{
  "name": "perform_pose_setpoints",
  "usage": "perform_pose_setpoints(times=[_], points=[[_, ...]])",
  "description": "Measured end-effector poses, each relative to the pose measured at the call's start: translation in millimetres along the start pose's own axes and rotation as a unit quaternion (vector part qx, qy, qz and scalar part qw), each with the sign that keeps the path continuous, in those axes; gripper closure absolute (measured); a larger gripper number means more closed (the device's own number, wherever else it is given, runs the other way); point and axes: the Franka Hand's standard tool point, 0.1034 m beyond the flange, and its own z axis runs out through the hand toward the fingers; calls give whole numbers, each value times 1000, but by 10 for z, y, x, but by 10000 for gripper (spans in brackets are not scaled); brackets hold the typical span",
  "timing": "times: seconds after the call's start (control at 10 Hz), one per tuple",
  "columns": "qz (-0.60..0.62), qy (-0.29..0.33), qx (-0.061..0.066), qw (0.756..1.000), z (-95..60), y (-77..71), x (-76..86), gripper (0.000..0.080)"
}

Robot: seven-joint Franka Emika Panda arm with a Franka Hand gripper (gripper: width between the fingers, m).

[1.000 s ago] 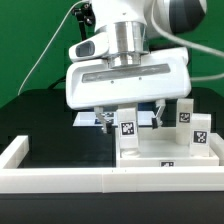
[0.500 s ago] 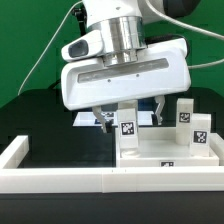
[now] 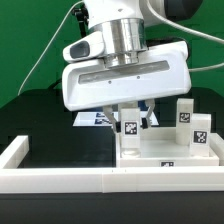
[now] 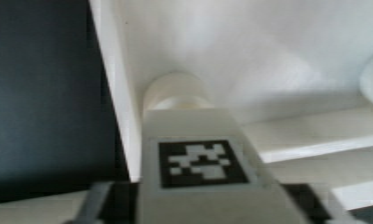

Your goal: Assemble square table

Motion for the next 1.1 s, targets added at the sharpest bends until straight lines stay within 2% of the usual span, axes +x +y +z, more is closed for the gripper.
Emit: perform_pose_setpoints(times=[0.5,0.6,0.9,1.1], points=[[10,-1,0,1000,6,-5,-6,531],[78,1,1,997,20,-63,-26,531],[250,8,-7,968,29,-61,-42,531],[353,14,-9,936,34,-61,-43,529]])
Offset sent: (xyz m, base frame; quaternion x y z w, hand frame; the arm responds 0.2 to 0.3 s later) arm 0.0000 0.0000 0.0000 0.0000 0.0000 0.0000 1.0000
